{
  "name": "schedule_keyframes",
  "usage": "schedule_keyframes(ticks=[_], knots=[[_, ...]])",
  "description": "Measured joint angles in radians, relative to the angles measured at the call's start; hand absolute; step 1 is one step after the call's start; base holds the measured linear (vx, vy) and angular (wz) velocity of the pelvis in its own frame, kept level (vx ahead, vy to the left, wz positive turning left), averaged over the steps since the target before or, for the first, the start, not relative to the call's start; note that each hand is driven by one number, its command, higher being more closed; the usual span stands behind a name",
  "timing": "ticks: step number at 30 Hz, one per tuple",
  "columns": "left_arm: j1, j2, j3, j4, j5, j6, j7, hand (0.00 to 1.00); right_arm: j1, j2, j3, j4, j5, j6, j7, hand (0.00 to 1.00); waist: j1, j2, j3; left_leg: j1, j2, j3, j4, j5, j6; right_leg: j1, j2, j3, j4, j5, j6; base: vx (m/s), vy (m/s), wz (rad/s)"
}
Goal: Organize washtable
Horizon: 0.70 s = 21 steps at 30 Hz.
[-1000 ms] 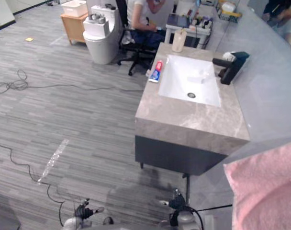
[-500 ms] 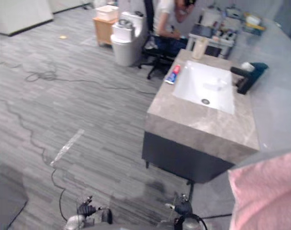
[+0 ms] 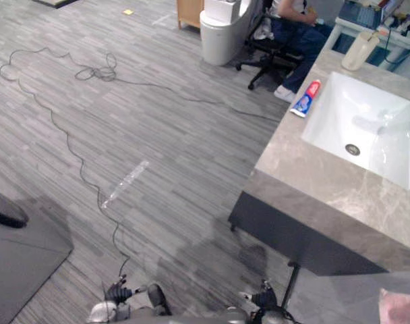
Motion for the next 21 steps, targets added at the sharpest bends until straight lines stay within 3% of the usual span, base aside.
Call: schedule_keyframes(ticks=[2,3,5,6,7,8,9,12,15,16,17,18,19,20,21], knots=[[-0.002,-0.001,-0.01,0.001,0.0,-0.002,-0.003,0.0,-0.005,-0.003,0.001,0.0,0.0,0.004,0.001,0.0,-0.001,0.007,0.003,-0.008,-0.002,-0.003,0.026,-0.049,0.005,0.001,-0.006,-0.001,0.015,0.023,0.011,0.14,0.065,0.09],[-0.003,-0.003,-0.01,0.001,0.0,-0.002,-0.003,0.0,-0.005,-0.011,-0.001,0.0,0.001,0.009,0.001,0.0,-0.004,0.014,0.009,-0.021,-0.004,-0.019,0.076,-0.107,0.014,-0.019,-0.027,-0.003,0.085,0.023,0.011,0.17,0.077,0.24],[-0.003,-0.005,-0.011,0.001,0.0,-0.004,-0.002,0.0,0.001,-0.019,-0.006,-0.001,0.002,0.011,0.002,0.0,-0.005,0.019,0.015,-0.031,-0.013,-0.052,0.129,-0.156,0.028,-0.073,-0.069,0.002,0.25,0.028,0.008,0.14,0.098,0.51],[-0.003,-0.006,-0.013,-0.005,0.0,-0.005,-0.001,0.0,0.008,-0.022,-0.019,-0.002,0.007,0.011,0.003,0.0,-0.009,0.025,0.026,-0.02,-0.024,-0.096,0.15,-0.191,0.04,-0.142,-0.097,0.052,0.436,0.066,-0.049,0.12,0.117,0.75],[-0.003,-0.009,-0.015,-0.007,0.0,-0.005,-0.001,0.0,0.013,-0.022,-0.026,-0.004,0.012,0.01,0.003,0.0,-0.016,0.042,0.038,-0.014,-0.022,-0.118,0.155,-0.208,0.051,-0.183,-0.095,0.103,0.52,0.062,-0.078,0.14,0.078,1.06],[-0.005,-0.006,-0.015,-0.006,0.0,-0.004,0.001,0.0,0.02,-0.025,-0.031,-0.012,0.022,0.002,0.004,0.0,-0.031,0.037,0.045,-0.007,-0.02,-0.168,0.164,-0.234,0.06,-0.245,-0.031,0.209,0.615,-0.071,-0.068,0.18,0.059,0.99],[-0.012,-0.003,-0.01,-0.004,0.0,-0.004,0.001,0.0,0.026,-0.025,-0.027,-0.022,0.032,-0.012,0.006,0.0,-0.029,0.038,0.053,0.013,-0.019,-0.194,0.156,-0.243,0.064,-0.312,0.04,0.253,0.647,-0.141,-0.075,0.19,0.052,0.91],[-0.025,-0.012,-0.01,0.012,0.003,-0.002,0.0,0.0,0.029,-0.028,-0.029,-0.029,0.053,-0.022,0.004,0.0,-0.031,0.047,0.079,0.103,-0.02,-0.24,0.096,-0.255,0.053,-0.447,0.164,0.214,0.517,-0.165,-0.11,0.22,0.048,0.61],[-0.046,-0.034,-0.006,0.024,0.02,-0.002,-0.001,0.0,0.066,-0.024,-0.036,-0.009,0.051,-0.016,0.004,0.0,-0.037,0.044,0.083,0.139,-0.034,-0.311,0.09,-0.286,0.041,-0.485,0.194,0.179,0.29,-0.088,-0.114,0.3,-0.06,0.99],[-0.051,-0.048,0.0,0.021,0.034,-0.003,-0.002,0.0,0.093,-0.008,-0.062,-0.007,0.052,-0.007,0.004,0.0,-0.038,0.037,0.078,0.156,-0.052,-0.358,0.091,-0.306,0.034,-0.491,0.192,0.219,0.225,-0.044,-0.128,0.51,-0.162,1.36],[-0.049,-0.061,0.016,0.019,0.041,-0.004,-0.002,0.0,0.127,0.003,-0.07,-0.007,0.051,-0.001,0.007,0.0,-0.049,0.021,0.065,0.175,-0.064,-0.4,0.102,-0.336,0.02,-0.49,0.183,0.253,0.234,-0.007,-0.169,0.55,-0.191,1.38],[-0.047,-0.074,0.035,0.019,0.041,-0.003,-0.001,0.0,0.142,0.002,-0.071,-0.008,0.052,0.004,0.009,0.0,-0.06,0.022,0.059,0.179,-0.058,-0.416,0.118,-0.356,0.013,-0.482,0.181,0.244,0.255,0.012,-0.174,0.59,-0.224,1.21],[-0.032,-0.089,0.053,0.016,0.041,-0.002,-0.001,0.0,0.155,-0.001,-0.073,-0.02,0.054,0.013,0.014,0.0,-0.065,0.059,0.042,0.179,-0.022,-0.424,0.186,-0.388,-0.029,-0.468,0.188,0.208,0.278,0.011,-0.179,0.63,-0.211,0.84],[-0.035,-0.111,0.073,0.006,0.041,-0.002,-0.002,0.0,0.148,-0.014,-0.071,-0.031,0.053,0.018,0.017,0.0,-0.067,0.079,0.04,0.11,0.025,-0.394,0.375,-0.424,-0.063,-0.431,0.209,0.185,0.272,-0.021,-0.191,0.62,-0.208,0.63],[-0.039,-0.114,0.084,-0.001,0.041,-0.001,-0.002,0.0,0.147,-0.015,-0.071,-0.047,0.052,0.02,0.018,0.0,-0.067,0.081,0.042,0.059,0.052,-0.377,0.511,-0.431,-0.074,-0.404,0.22,0.179,0.264,-0.033,-0.199,0.63,-0.193,0.17]])
